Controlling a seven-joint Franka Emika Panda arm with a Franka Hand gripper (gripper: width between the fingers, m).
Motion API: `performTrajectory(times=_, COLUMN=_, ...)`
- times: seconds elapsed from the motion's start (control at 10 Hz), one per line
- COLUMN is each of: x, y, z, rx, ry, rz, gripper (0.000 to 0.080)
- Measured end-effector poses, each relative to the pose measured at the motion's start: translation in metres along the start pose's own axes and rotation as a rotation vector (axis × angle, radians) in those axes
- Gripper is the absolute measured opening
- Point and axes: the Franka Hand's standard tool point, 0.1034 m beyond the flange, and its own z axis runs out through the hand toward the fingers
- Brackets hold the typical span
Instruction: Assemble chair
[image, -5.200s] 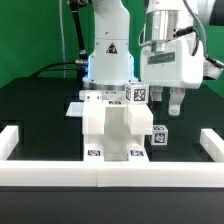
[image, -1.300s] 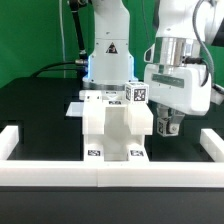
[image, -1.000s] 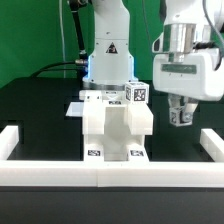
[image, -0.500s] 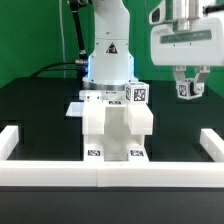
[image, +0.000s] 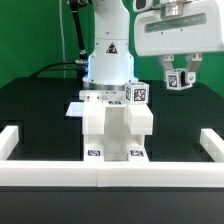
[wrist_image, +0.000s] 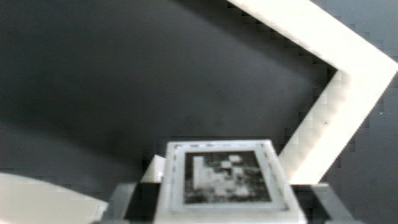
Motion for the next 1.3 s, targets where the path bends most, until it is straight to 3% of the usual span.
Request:
performTrajectory(times=0.3, x=0.006, y=0.0, z=-0.015, rx=-0.013, ry=-0.005, rz=-0.137, gripper=0.0275)
performTrajectory(times=0.6, x=0.053, y=0.0, z=-0.034, rx=-0.006, ry=0.009, rz=-0.295, gripper=0.0275)
performTrajectory(times=1.0, x=0.049, y=0.002, z=-0.031, rx=-0.012, ry=0.006, rz=-0.302, gripper=0.0275)
performTrajectory(times=1.1, x=0.051, y=0.009, z=-0.028, rx=-0.045, ry=0.014, rz=-0.439, gripper=0.0275)
performTrajectory(times=1.3, x=0.074, y=0.019, z=-0.034, rx=-0.048, ry=0.021, rz=-0.585, gripper=0.0275)
